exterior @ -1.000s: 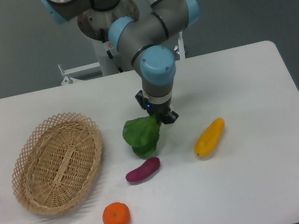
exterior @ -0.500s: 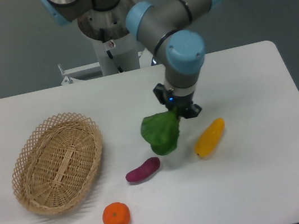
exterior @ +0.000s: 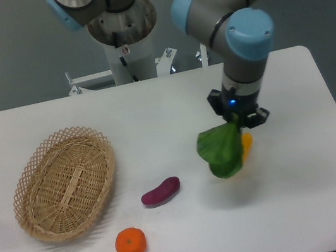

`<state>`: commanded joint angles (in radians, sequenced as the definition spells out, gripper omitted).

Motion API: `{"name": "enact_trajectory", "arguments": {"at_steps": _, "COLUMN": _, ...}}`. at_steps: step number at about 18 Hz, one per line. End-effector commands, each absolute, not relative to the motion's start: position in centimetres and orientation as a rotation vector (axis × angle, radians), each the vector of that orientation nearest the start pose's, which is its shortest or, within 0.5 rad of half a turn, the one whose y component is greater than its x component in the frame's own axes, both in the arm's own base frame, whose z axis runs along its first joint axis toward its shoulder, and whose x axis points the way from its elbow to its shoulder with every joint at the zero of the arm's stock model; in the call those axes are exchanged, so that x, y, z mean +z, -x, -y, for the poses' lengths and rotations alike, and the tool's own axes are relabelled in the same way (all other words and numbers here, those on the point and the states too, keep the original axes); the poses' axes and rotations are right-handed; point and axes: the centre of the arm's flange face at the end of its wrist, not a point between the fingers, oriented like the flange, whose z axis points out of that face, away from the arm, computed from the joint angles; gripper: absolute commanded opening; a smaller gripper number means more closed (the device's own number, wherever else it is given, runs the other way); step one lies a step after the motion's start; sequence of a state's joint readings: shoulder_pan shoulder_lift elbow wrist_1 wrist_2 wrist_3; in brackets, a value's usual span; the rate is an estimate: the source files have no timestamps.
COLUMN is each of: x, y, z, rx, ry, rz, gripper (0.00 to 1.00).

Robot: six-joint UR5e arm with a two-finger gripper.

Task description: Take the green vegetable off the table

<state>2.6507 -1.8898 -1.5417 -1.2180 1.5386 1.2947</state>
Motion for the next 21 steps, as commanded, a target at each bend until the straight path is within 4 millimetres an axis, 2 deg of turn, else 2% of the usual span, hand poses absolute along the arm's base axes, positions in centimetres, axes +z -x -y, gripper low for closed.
{"name": "enact_trajectory", "arguments": {"at_steps": 2, "x": 35.7, "y": 48.6, "z": -40.6, "rx": 0.071, "ry": 3.078, "rz": -0.324, "gripper": 0.18}}
{"name": "enact_trajectory", "arguments": {"at_steps": 10, "x": 35.4, "y": 51.3, "z": -42.0, "rx": 0.138, "ry": 3.084, "rz": -0.325, "gripper": 0.21}}
{"name": "enact_trajectory", "arguments": {"at_steps": 21, "x": 35.5, "y": 51.9, "z": -41.9, "rx": 0.162, "ry": 3.113, "rz": -0.34, "gripper": 0.21}}
